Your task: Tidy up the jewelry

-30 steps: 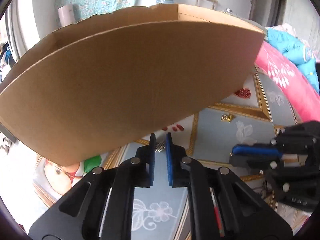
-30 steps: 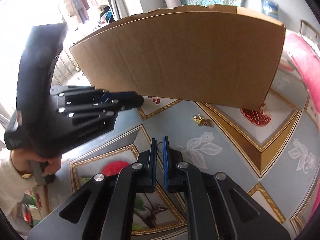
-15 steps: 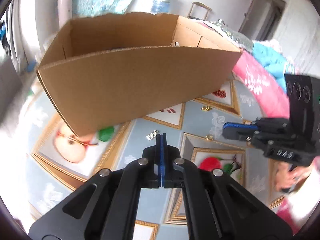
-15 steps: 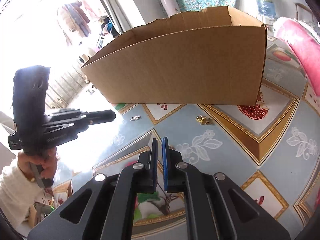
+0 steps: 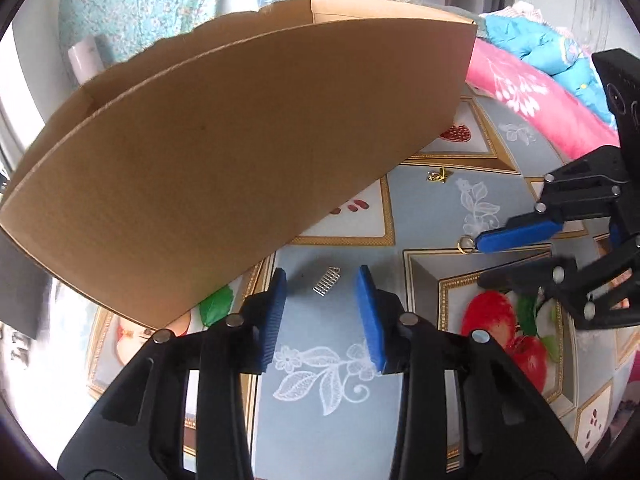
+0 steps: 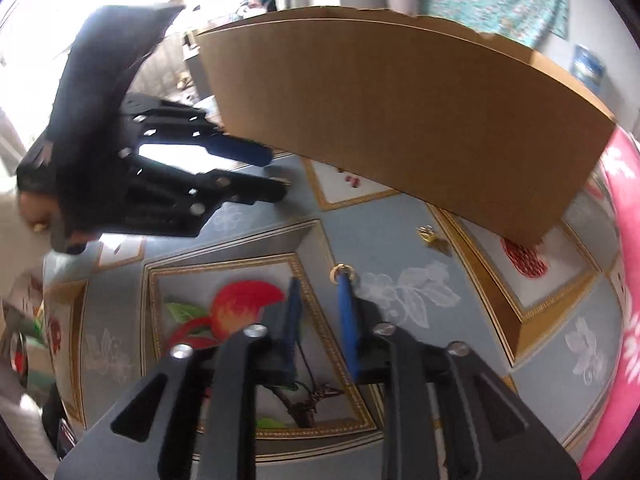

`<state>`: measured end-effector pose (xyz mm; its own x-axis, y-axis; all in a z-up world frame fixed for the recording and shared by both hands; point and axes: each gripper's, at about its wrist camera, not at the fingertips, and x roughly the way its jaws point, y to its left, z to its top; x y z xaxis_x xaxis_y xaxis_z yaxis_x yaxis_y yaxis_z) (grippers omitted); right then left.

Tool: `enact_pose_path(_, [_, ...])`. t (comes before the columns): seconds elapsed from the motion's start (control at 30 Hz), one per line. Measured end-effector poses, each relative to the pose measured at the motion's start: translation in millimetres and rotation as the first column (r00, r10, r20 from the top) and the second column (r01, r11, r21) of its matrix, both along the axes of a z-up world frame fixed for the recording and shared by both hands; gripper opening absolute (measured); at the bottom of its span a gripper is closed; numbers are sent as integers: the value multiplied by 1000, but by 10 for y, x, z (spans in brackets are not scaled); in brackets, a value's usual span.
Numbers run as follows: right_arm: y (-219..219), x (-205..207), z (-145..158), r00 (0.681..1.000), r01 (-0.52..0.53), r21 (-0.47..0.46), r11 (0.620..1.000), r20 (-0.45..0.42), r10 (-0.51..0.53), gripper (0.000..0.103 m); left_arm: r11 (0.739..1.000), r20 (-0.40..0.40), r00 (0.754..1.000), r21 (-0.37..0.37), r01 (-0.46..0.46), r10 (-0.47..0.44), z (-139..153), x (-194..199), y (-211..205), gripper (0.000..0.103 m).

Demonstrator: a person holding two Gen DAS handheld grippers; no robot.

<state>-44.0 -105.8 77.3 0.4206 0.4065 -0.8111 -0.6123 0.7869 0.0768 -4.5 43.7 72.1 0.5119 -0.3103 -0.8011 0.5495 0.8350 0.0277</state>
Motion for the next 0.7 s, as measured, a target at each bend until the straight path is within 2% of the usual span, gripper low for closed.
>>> enact_pose_path(0.07, [43, 4, -5, 1000, -25, -29, 999, 17, 26, 41, 1000, -11, 1000, 7, 24, -24, -2, 18, -17, 16])
enact_pose_path(0.1, [63, 27, -12, 999, -21, -51, 998, 29, 22, 50, 999, -18, 999, 16, 40, -40, 5, 19, -32, 9])
enact_pose_path(0.13, [66, 65, -21, 1000, -15, -55, 998, 25, 16, 53, 998, -19, 999, 26, 50, -50, 11, 16, -42, 8])
enact_pose_path(0.27, [-7, 204, -29, 1000, 10, -44, 999, 7, -10, 52, 998, -36, 997, 20, 62, -61, 6, 43, -69, 7])
enact_pose_path(0.3, [-16, 234, -29, 1000, 16, -46, 999, 7, -16, 47, 998, -45, 997, 11, 62, -61, 3, 56, -61, 6])
enact_pose_path(0.4, [-74, 299, 7, 998, 28, -37, 999, -47, -30, 11, 998, -56, 997, -12, 57, -58, 4, 80, -21, 4])
enact_pose_path(0.57, [94, 340, 38, 996, 72, -115, 991, -43, -78, 10, 999, -49, 998, 6, 41, -40, -1, 70, -65, 4])
enact_pose_path(0.63, [218, 318, 34, 993, 100, -87, 991, -53, -105, 9, 1000, -43, 999, 10, 30, -29, 1, 46, -66, 4])
enact_pose_path(0.7, [167, 296, 63, 990, 132, -76, 988, -35, -135, 9, 999, -57, 998, -25, 23, -24, 16, 30, -21, 4])
